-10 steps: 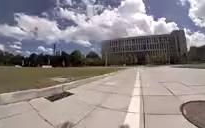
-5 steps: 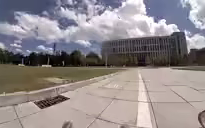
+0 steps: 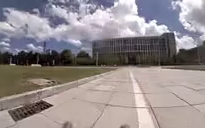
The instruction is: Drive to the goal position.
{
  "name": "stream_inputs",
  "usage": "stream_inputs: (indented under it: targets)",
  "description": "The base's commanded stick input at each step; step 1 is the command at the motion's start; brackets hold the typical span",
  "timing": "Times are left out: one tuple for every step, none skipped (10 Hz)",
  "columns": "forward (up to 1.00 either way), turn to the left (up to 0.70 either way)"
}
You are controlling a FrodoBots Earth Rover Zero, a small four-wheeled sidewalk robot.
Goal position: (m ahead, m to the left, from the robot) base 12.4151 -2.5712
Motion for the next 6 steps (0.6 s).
stream_inputs:
  targets:
    - [0.7, 0.0]
    - [0.7, 0.0]
    - [0.7, 0.0]
    - [0.7, 0.0]
    - [0.7, 0.0]
    - [0.7, 0.0]
